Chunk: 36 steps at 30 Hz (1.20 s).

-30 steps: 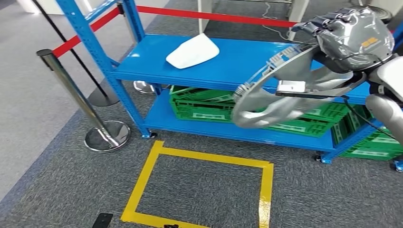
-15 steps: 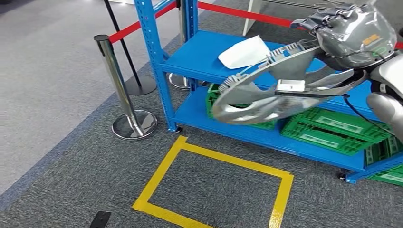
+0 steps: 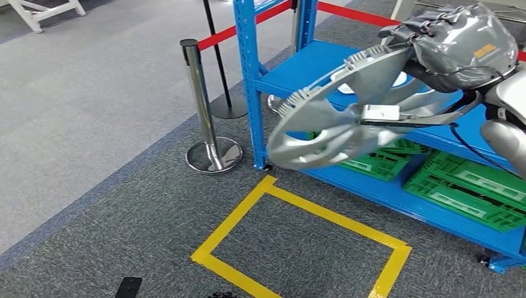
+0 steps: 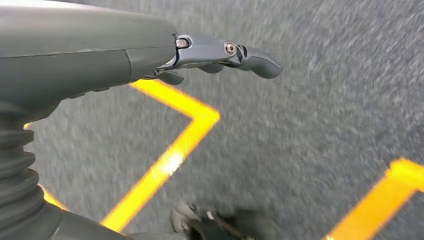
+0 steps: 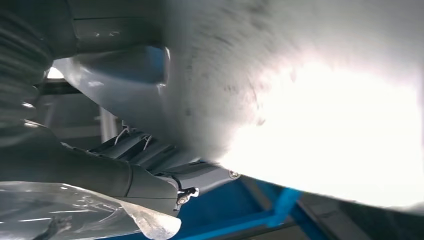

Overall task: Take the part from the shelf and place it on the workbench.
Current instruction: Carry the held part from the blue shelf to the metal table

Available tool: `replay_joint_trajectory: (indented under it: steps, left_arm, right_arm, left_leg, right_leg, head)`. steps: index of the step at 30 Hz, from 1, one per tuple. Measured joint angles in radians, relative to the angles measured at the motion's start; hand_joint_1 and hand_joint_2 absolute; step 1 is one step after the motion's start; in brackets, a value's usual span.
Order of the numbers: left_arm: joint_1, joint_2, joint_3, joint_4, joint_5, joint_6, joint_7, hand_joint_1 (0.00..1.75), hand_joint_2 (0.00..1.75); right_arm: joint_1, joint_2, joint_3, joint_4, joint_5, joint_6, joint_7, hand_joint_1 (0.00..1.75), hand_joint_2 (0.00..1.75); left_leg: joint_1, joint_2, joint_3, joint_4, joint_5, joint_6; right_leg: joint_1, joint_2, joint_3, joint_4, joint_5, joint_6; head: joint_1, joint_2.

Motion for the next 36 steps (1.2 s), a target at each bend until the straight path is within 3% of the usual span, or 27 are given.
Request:
replay_joint_trajectory:
  steps: [1, 2, 4, 6, 8, 9, 11, 13, 15, 16, 18, 19, 20, 22, 24, 26, 28, 30, 31, 32, 34, 36]
  left_arm:
    - [0.002, -0.001, 0.005, 0.000, 0.007, -0.020, -0.013, 0.00, 1.75]
    - [0.003, -0.001, 0.009, 0.000, 0.010, -0.038, -0.019, 0.00, 1.75]
    - [0.004, 0.000, 0.013, 0.000, 0.007, -0.058, -0.018, 0.00, 1.75]
    - [0.001, 0.001, 0.014, 0.000, 0.001, -0.059, -0.012, 0.00, 1.75]
    - [0.001, 0.003, 0.014, 0.000, -0.001, -0.054, -0.003, 0.00, 1.75]
    - [0.002, 0.003, 0.015, 0.000, -0.001, -0.049, 0.001, 0.00, 1.75]
    - [0.001, 0.005, 0.016, 0.000, -0.005, -0.038, 0.004, 0.00, 1.75]
    - [-0.003, 0.004, 0.019, 0.000, -0.009, -0.029, 0.007, 0.00, 1.75]
    - [-0.005, 0.002, 0.021, 0.000, -0.011, -0.024, 0.014, 0.00, 1.75]
    - [-0.004, 0.001, 0.022, 0.000, -0.012, -0.022, 0.017, 0.00, 1.75]
    - [-0.004, 0.001, 0.023, 0.000, -0.014, -0.019, 0.020, 0.00, 1.75]
    - [-0.005, 0.001, 0.023, 0.000, -0.016, -0.017, 0.021, 0.00, 1.75]
    - [-0.006, 0.001, 0.023, 0.000, -0.017, -0.016, 0.021, 0.00, 1.75]
    - [-0.006, 0.002, 0.024, 0.000, -0.019, -0.012, 0.021, 0.00, 1.75]
    - [-0.002, 0.002, 0.024, 0.000, -0.019, -0.009, 0.022, 0.00, 1.75]
    - [-0.002, 0.003, 0.024, 0.000, -0.021, -0.007, 0.022, 0.00, 1.75]
    - [-0.006, 0.002, 0.025, 0.000, -0.023, -0.006, 0.023, 0.00, 1.75]
    - [-0.007, 0.000, 0.025, 0.000, -0.025, -0.006, 0.027, 0.00, 1.75]
    - [-0.007, -0.001, 0.025, 0.000, -0.026, -0.006, 0.029, 0.00, 1.75]
    - [-0.007, -0.002, 0.025, 0.000, -0.027, -0.006, 0.031, 0.00, 1.75]
    - [-0.006, -0.001, 0.025, 0.000, -0.028, -0.006, 0.033, 0.00, 1.75]
    - [-0.008, 0.001, 0.025, 0.000, -0.028, -0.006, 0.034, 0.00, 1.75]
  right_arm:
    - [0.006, -0.008, 0.000, -0.005, -0.003, 0.000, -0.001, 1.75, 1.75]
    - [0.010, -0.014, -0.001, -0.010, -0.005, 0.000, -0.001, 1.75, 1.75]
    - [0.013, -0.022, -0.004, -0.018, -0.007, -0.001, -0.002, 1.75, 1.75]
    - [0.013, -0.027, -0.007, -0.021, -0.009, -0.001, -0.002, 1.75, 1.75]
    - [0.013, -0.029, -0.008, -0.023, -0.010, -0.001, -0.003, 1.75, 1.75]
    - [0.013, -0.029, -0.008, -0.024, -0.010, -0.001, -0.003, 1.75, 1.75]
    - [0.011, -0.033, -0.010, -0.026, -0.011, -0.001, -0.004, 1.75, 1.75]
    - [0.012, -0.038, -0.010, -0.026, -0.011, 0.000, -0.004, 1.75, 1.75]
    - [0.016, -0.040, -0.008, -0.026, -0.011, 0.001, -0.004, 1.75, 1.75]
    - [0.017, -0.040, -0.007, -0.026, -0.011, 0.001, -0.004, 1.75, 1.75]
    - [0.016, -0.041, -0.006, -0.026, -0.012, 0.001, -0.004, 1.75, 1.75]
    - [0.015, -0.041, -0.005, -0.026, -0.012, 0.001, -0.004, 1.75, 1.75]
    - [0.013, -0.042, -0.005, -0.026, -0.012, 0.001, -0.005, 1.75, 1.75]
    - [0.013, -0.044, -0.004, -0.026, -0.012, 0.003, -0.005, 1.75, 1.75]
    - [0.011, -0.044, -0.002, -0.026, -0.012, 0.004, -0.006, 1.75, 1.75]
    - [0.007, -0.044, -0.001, -0.026, -0.012, 0.004, -0.007, 1.75, 1.75]
    - [0.004, -0.044, 0.000, -0.026, -0.012, 0.005, -0.007, 1.75, 1.75]
    - [0.003, -0.044, 0.001, -0.026, -0.012, 0.006, -0.008, 1.75, 1.75]
    - [0.003, -0.044, 0.002, -0.026, -0.012, 0.006, -0.008, 1.75, 1.75]
    - [0.002, -0.044, 0.002, -0.026, -0.012, 0.006, -0.009, 1.75, 1.75]
    - [-0.001, -0.044, 0.002, -0.026, -0.010, 0.007, -0.010, 1.75, 1.75]
    - [-0.004, -0.044, 0.002, -0.026, -0.010, 0.008, -0.009, 1.75, 1.75]
  left_leg:
    - [0.001, 0.003, 0.009, -0.015, 0.017, 0.001]
    - [0.000, 0.010, 0.037, -0.066, 0.049, 0.004]
    - [-0.009, 0.048, 0.102, -0.195, 0.097, 0.014]
    - [-0.020, 0.074, 0.132, -0.261, 0.104, 0.026]
    - [-0.023, 0.059, 0.135, -0.273, 0.103, 0.036]
    - [-0.022, 0.047, 0.138, -0.281, 0.106, 0.042]
    - [-0.017, 0.026, 0.146, -0.295, 0.114, 0.054]
    - [-0.015, 0.003, 0.148, -0.299, 0.115, 0.060]
    - [-0.016, -0.022, 0.148, -0.297, 0.115, 0.061]
    - [-0.016, -0.035, 0.148, -0.295, 0.115, 0.061]
    - [-0.013, -0.060, 0.147, -0.288, 0.112, 0.057]
    - [-0.013, -0.073, 0.143, -0.281, 0.110, 0.052]
    - [-0.012, -0.085, 0.136, -0.274, 0.109, 0.047]
    - [-0.010, -0.108, 0.122, -0.268, 0.114, 0.035]
    - [-0.007, -0.121, 0.115, -0.268, 0.117, 0.025]
    - [-0.010, -0.080, 0.094, -0.224, 0.090, 0.014]
    - [-0.009, -0.021, 0.041, -0.106, 0.034, 0.005]
    - [-0.005, -0.003, -0.006, -0.003, 0.001, 0.004]
    - [-0.004, -0.001, -0.008, 0.004, 0.008, 0.005]
    - [-0.005, 0.001, 0.008, -0.027, 0.033, 0.009]
    - [-0.015, 0.028, 0.072, -0.153, 0.094, 0.021]
    - [-0.029, 0.059, 0.118, -0.246, 0.115, 0.034]
  right_leg:
    - [0.001, -0.014, 0.002, 0.000, -0.002, 0.000]
    - [0.001, -0.026, 0.005, 0.000, -0.004, 0.001]
    - [0.005, -0.046, 0.010, 0.000, -0.010, 0.006]
    - [0.011, -0.064, 0.012, -0.003, -0.013, 0.014]
    - [0.013, -0.084, 0.016, -0.009, -0.014, 0.025]
    - [0.011, -0.079, 0.017, -0.009, -0.021, 0.030]
    - [0.007, -0.027, -0.007, 0.041, -0.055, 0.034]
    - [0.007, 0.030, -0.073, 0.169, -0.110, 0.033]
    - [0.008, 0.042, -0.132, 0.264, -0.129, 0.035]
    - [0.008, 0.043, -0.138, 0.260, -0.109, 0.036]
    - [0.002, 0.057, -0.097, 0.150, -0.031, 0.040]
    - [-0.002, 0.080, -0.068, 0.090, -0.003, 0.042]
    - [-0.006, 0.100, -0.047, 0.044, 0.012, 0.042]
    - [-0.006, 0.119, -0.033, 0.019, 0.009, 0.037]
    - [-0.005, 0.096, -0.031, 0.016, 0.009, 0.026]
    - [-0.006, 0.070, -0.024, 0.012, 0.010, 0.014]
    - [-0.001, 0.042, -0.017, 0.011, 0.006, 0.004]
    - [0.004, 0.015, -0.013, 0.011, 0.002, -0.001]
    - [0.006, 0.003, -0.010, 0.011, -0.001, -0.002]
    - [0.007, -0.008, -0.007, 0.011, -0.003, -0.002]
    - [0.009, -0.027, 0.001, 0.011, -0.010, -0.001]
    - [0.012, -0.042, 0.004, 0.009, -0.014, 0.005]
  head:
    - [0.000, 0.000]
    - [0.000, 0.000]
    - [0.000, 0.000]
    - [0.000, 0.000]
    - [0.001, 0.000]
    - [0.001, 0.000]
    - [0.004, 0.000]
    - [0.008, 0.000]
    - [0.010, 0.000]
    - [0.010, 0.000]
    - [0.010, 0.000]
    - [0.011, 0.000]
    - [0.010, 0.000]
    - [0.010, 0.000]
    - [0.009, 0.000]
    - [0.002, 0.000]
    - [-0.003, 0.000]
    - [-0.003, 0.000]
    - [-0.003, 0.000]
    - [-0.002, 0.000]
    - [-0.002, 0.000]
    - [-0.002, 0.000]
